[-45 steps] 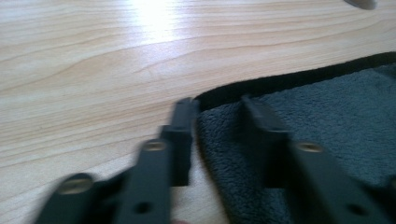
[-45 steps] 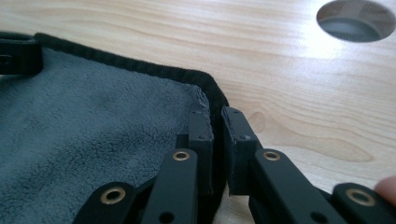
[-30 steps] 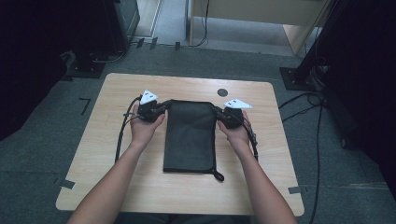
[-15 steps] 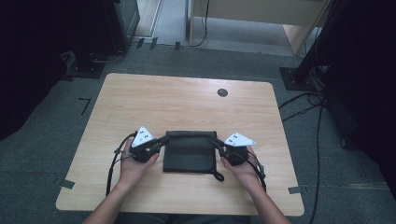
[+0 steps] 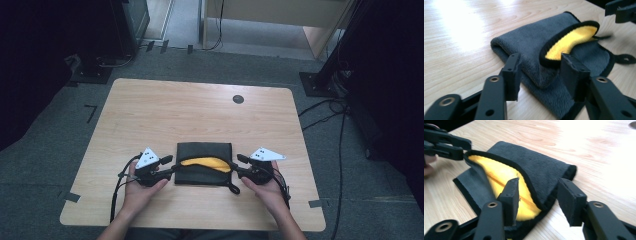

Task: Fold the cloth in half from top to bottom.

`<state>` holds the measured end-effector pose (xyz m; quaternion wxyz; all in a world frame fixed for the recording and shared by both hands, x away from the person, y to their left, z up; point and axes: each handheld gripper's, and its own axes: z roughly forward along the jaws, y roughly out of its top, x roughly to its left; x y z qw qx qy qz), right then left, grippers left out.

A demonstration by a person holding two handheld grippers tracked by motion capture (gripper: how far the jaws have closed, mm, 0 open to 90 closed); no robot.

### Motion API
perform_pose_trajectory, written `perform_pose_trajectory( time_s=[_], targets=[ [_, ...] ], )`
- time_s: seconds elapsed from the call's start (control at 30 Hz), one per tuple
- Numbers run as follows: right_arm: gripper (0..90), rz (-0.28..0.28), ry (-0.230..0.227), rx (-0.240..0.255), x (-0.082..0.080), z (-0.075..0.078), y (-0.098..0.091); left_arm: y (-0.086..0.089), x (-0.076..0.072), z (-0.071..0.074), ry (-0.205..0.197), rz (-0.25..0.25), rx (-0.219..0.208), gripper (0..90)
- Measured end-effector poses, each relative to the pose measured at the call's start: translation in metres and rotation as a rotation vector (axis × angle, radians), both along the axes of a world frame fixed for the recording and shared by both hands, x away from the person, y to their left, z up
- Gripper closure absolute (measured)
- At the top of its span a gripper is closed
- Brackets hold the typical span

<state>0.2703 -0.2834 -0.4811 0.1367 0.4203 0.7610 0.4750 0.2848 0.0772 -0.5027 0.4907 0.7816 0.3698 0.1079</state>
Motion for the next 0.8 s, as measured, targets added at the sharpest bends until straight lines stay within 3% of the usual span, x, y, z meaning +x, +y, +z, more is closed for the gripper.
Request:
perform_pose_trajectory(
  time_s=[0.17, 0.3, 0.37, 0.4, 0.47, 0.53, 0.6, 0.7, 0.77, 0.8],
  targets=[
    [50.9, 0.064, 0.004, -0.033, -0.001, -0.005, 0.018, -0.007, -0.005, -0.001, -0.009, -0.051, 0.012, 49.1],
    [52.7, 0.034, -0.01, -0.062, 0.0, -0.012, 0.026, -0.008, -0.005, -0.002, 0.0, -0.044, 0.002, 53.5],
    [54.3, 0.008, -0.02, -0.066, 0.002, -0.014, 0.029, -0.009, -0.006, -0.001, 0.0, -0.067, 0.0, 64.1],
    [57.1, 0.003, -0.024, -0.06, 0.004, -0.015, 0.03, -0.01, -0.007, -0.001, -0.013, -0.071, 0.024, 69.5],
    [66.1, 0.016, -0.032, -0.07, 0.004, -0.016, 0.031, -0.011, -0.01, -0.001, -0.032, -0.085, 0.067, 80.5],
    [76.6, 0.045, -0.039, -0.102, 0.003, -0.017, 0.033, -0.008, -0.012, -0.002, -0.039, -0.124, 0.084, 86.0],
    [80.2, 0.077, -0.044, -0.128, -0.001, -0.017, 0.031, -0.003, -0.014, -0.002, -0.041, -0.162, 0.097, 86.1],
    [78.3, 0.126, -0.031, -0.166, -0.008, -0.014, 0.024, 0.002, -0.015, -0.003, -0.031, -0.205, 0.151, 77.4],
    [74.0, 0.181, -0.009, -0.188, -0.012, -0.014, 0.015, 0.008, -0.014, -0.002, -0.017, -0.207, 0.13, 70.3],
    [71.2, 0.191, -0.002, -0.186, -0.013, -0.014, 0.011, 0.011, -0.012, -0.001, -0.013, -0.21, 0.084, 67.5]
  ],
)
